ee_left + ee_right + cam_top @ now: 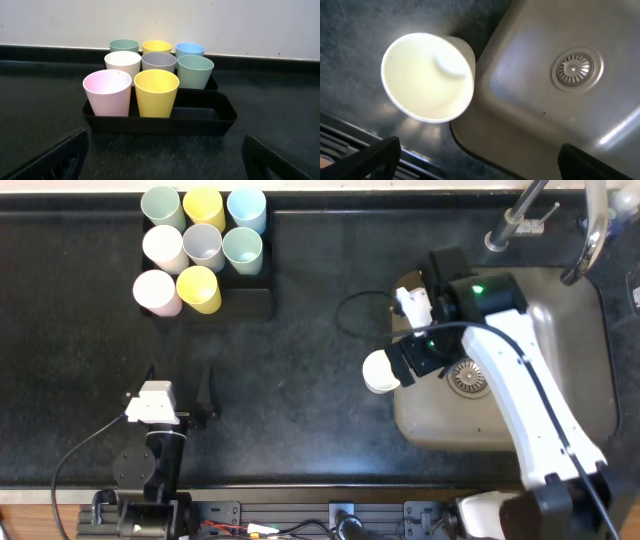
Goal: Store Cups
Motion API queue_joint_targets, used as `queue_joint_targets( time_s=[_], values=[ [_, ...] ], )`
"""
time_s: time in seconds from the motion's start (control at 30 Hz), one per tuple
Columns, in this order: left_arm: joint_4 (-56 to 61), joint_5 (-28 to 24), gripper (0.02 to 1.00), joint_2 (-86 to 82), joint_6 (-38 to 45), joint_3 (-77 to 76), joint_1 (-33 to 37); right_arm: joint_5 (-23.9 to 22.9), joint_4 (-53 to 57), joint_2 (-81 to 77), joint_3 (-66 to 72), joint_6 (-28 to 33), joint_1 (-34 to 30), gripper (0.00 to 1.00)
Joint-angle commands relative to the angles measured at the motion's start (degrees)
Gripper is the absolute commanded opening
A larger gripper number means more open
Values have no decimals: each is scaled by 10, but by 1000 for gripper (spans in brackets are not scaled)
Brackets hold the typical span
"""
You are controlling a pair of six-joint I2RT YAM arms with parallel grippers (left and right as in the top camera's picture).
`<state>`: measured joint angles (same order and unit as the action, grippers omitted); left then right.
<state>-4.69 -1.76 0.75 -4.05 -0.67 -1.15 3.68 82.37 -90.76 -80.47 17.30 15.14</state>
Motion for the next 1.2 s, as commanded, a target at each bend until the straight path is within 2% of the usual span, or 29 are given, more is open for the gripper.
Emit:
queue_joint_targets(
  time_s=[0.03,0.57,1.03,1.07,1.1,1.17,1.2],
  values=[
    [1,-7,998,-6,9,2,-5,8,-17,-31,-12,27,2,998],
    [1,-7,996,-6,9,2,-5,-4,-58,-108,-2,39,2,998],
    [1,-7,998,-6,9,2,-5,0,-109,-111,45,39,2,998],
    [1,-7,998,-6,9,2,-5,0,-109,-111,45,39,2,917],
    [1,-7,998,-6,9,2,-5,0,-109,-111,45,40,2,735],
    [1,-7,998,-6,9,2,-5,0,-109,-111,45,39,2,159],
    [1,-7,998,-6,9,2,-5,0,-109,-111,45,39,2,45]
  ],
)
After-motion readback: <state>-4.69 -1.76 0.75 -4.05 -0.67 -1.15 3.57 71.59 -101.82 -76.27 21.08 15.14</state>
